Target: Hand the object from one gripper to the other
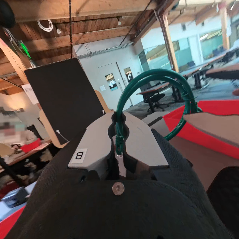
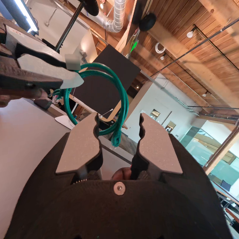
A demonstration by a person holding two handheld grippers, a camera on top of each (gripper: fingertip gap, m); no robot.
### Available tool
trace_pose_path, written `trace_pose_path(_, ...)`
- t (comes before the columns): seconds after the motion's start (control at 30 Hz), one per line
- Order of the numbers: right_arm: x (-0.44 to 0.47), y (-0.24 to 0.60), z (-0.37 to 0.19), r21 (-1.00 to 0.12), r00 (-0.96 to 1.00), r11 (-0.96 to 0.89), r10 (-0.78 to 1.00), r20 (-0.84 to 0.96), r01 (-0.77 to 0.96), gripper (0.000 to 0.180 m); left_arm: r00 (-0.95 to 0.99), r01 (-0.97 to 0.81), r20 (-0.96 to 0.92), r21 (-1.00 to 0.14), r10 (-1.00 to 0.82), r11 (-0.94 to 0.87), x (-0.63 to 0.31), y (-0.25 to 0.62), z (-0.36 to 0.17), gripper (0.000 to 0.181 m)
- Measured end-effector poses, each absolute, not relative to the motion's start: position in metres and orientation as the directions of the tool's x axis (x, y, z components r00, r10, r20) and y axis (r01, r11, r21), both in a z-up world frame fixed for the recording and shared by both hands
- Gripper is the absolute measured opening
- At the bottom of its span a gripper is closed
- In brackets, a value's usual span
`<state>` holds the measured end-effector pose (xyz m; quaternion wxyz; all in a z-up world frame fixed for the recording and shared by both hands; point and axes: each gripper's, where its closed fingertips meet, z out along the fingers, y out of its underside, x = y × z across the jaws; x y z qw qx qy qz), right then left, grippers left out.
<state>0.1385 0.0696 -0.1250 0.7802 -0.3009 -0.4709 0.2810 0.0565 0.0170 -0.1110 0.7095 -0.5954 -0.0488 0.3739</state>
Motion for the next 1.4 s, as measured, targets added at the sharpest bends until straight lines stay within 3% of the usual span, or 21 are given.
trace_pose_path(0.17, 0.136, 0.086, -0.123, -0.791, 0.438, 0.578, 0.774, 0.456, -0.198, 0.052, 0.784, -0.403, -0.231, -0.896, 0.577, 0.189, 0.055, 0.010, -0.100, 0.007)
trace_pose_path(0.23, 0.136, 0.089, -0.122, -0.808, 0.416, 0.543, 0.804, 0.424, -0.227, 0.048, 0.796, -0.400, -0.232, -0.895, 0.560, 0.198, 0.059, 0.013, -0.100, 0.007)
trace_pose_path(0.33, 0.138, 0.090, -0.120, -0.793, 0.417, 0.562, 0.796, 0.439, -0.236, 0.027, 0.811, -0.400, -0.243, -0.894, 0.532, 0.202, 0.067, 0.019, -0.102, 0.007)
trace_pose_path(0.43, 0.140, 0.094, -0.118, -0.763, 0.450, 0.615, 0.749, 0.487, -0.198, 0.021, 0.829, -0.389, -0.257, -0.903, 0.497, 0.182, 0.069, 0.024, -0.107, 0.009)
trace_pose_path(0.57, 0.138, 0.100, -0.122, -0.762, 0.433, 0.635, 0.728, 0.532, -0.131, 0.017, 0.848, -0.396, -0.312, -0.910, 0.428, 0.120, 0.073, 0.029, -0.112, 0.046)
trace_pose_path(0.63, 0.138, 0.104, -0.121, -0.741, 0.451, 0.665, 0.692, 0.564, -0.095, 0.016, 0.783, -0.492, -0.410, -0.869, 0.467, 0.062, 0.073, 0.026, -0.110, 0.056)
trace_pose_path(0.8, 0.142, 0.098, -0.118, -0.601, 0.500, 0.799, 0.519, 0.693, 0.004, 0.016, 0.545, -0.742, -0.675, -0.664, 0.497, -0.089, 0.098, 0.030, -0.109, 0.056)
trace_pose_path(0.93, 0.140, 0.086, -0.126, -0.513, 0.485, 0.854, 0.414, 0.770, 0.085, 0.016, 0.338, -0.839, -0.794, -0.497, 0.505, -0.221, 0.108, 0.036, -0.113, 0.052)
trace_pose_path(1.1, 0.138, 0.077, -0.131, -0.516, 0.442, 0.852, 0.432, 0.786, 0.085, 0.016, 0.358, -0.839, -0.798, -0.502, 0.484, -0.208, 0.110, 0.036, -0.115, 0.015)
trace_pose_path(1.17, 0.138, 0.074, -0.131, -0.547, 0.422, 0.835, 0.478, 0.770, 0.051, 0.016, 0.391, -0.820, -0.782, -0.535, 0.485, -0.201, 0.107, 0.035, -0.117, 0.013)
trace_pose_path(1.3, 0.148, 0.064, -0.114, -0.612, 0.436, 0.777, 0.607, 0.664, -0.148, 0.022, 0.629, -0.679, -0.613, -0.732, 0.478, -0.046, 0.105, 0.037, -0.115, 0.011)
trace_pose_path(1.4, 0.164, 0.067, -0.095, -0.703, 0.409, 0.603, 0.789, 0.459, -0.376, 0.052, 0.779, -0.494, -0.380, -0.862, 0.499, 0.114, 0.087, 0.032, -0.110, 0.007)
